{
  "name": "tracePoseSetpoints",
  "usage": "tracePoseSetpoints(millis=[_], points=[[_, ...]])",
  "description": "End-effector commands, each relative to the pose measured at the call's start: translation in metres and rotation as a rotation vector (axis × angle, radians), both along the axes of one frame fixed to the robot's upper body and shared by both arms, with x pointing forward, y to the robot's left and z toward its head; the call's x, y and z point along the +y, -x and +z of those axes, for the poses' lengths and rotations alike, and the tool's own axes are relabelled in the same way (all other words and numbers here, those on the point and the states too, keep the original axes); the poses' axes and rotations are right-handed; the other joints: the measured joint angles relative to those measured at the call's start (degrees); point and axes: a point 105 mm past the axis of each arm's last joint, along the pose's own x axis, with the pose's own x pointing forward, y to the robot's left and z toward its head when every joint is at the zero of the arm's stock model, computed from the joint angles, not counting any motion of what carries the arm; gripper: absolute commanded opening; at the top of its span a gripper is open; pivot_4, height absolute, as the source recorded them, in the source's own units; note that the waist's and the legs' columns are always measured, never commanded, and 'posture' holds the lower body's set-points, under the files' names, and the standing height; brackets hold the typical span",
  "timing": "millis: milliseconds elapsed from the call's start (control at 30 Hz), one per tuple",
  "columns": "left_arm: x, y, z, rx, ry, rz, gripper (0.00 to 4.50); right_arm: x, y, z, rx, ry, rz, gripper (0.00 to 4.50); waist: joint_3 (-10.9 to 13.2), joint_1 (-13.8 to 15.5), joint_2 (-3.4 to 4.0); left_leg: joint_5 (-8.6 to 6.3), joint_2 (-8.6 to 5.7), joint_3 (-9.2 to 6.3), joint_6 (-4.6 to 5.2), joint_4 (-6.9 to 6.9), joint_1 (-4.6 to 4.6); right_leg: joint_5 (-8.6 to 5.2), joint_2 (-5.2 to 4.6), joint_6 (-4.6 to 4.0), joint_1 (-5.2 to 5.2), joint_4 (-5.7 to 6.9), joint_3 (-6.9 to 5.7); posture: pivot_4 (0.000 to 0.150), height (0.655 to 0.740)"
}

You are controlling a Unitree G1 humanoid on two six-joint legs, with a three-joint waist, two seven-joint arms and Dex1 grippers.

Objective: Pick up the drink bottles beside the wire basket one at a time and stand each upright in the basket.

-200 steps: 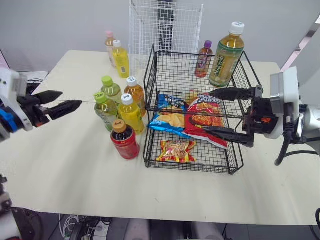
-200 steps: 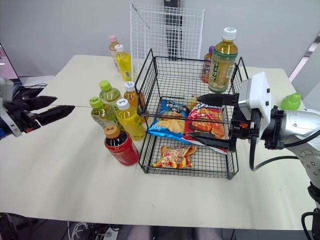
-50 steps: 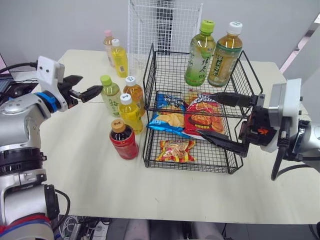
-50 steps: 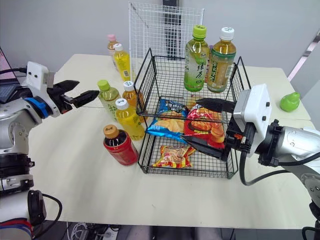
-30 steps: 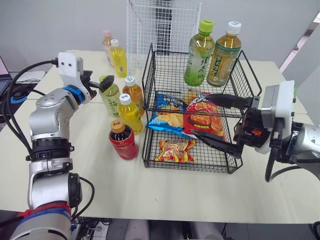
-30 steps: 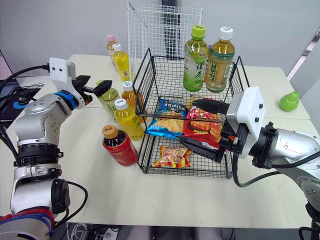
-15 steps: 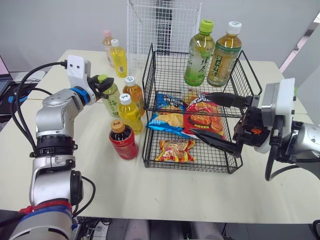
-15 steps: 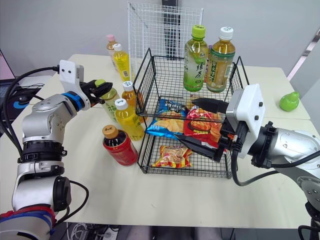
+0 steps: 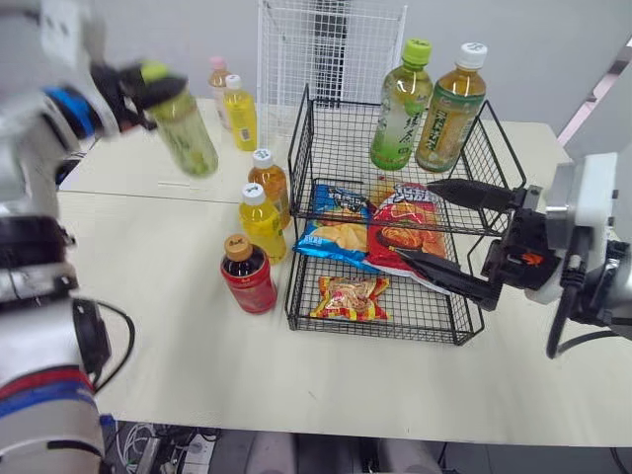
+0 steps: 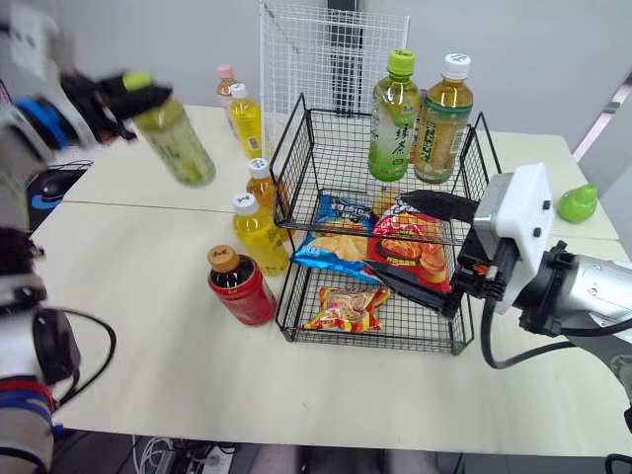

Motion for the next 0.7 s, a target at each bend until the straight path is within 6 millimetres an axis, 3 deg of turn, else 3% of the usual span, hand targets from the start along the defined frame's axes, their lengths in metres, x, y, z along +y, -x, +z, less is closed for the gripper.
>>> tracePoseSetpoints(millis=[33,167,300,433,700], points=[[-0.025,0.011,0.045,-0.074,-0.015,-0.098,1.35,-0.002,0.01,0.008,-0.046,-0.001,0.002,4.5,0.0,0.17,0.0,0.0,0.02,-0.02,0.0,0.01,0.0,0.0,0.02,0.0,0.0,0.0,-0.02,0.15,0.736],[-0.056,0.02,0.087,-0.114,0.021,-0.218,1.35,-0.006,0.009,0.009,-0.056,-0.019,-0.041,4.5,0.01,-0.15,-0.01,0.0,0.05,0.03,0.0,-0.01,0.0,-0.03,0.06,0.04,-0.04,0.01,0.05,0.15,0.736],[-0.082,0.024,0.099,-0.11,0.011,-0.314,1.35,-0.01,0.009,0.012,-0.065,-0.039,-0.08,4.5,0.02,-1.19,0.0,-0.01,0.04,0.07,0.0,-0.09,-0.05,-0.04,0.06,0.05,-0.1,-0.01,0.09,0.15,0.736],[-0.123,0.021,0.088,-0.036,-0.004,-0.466,1.35,-0.02,0.009,0.013,-0.074,-0.026,-0.142,4.5,0.02,-1.39,0.01,0.0,0.05,0.05,0.0,-0.12,-0.03,-0.04,0.06,0.04,-0.1,0.01,0.08,0.15,0.736],[-0.155,0.0,0.05,0.034,-0.07,-0.524,1.35,-0.022,0.008,0.013,-0.076,-0.03,-0.177,4.5,0.04,-1.93,0.03,0.0,0.06,0.08,0.0,-0.14,-0.03,-0.02,0.11,0.01,-0.13,0.02,0.15,0.15,0.736]])
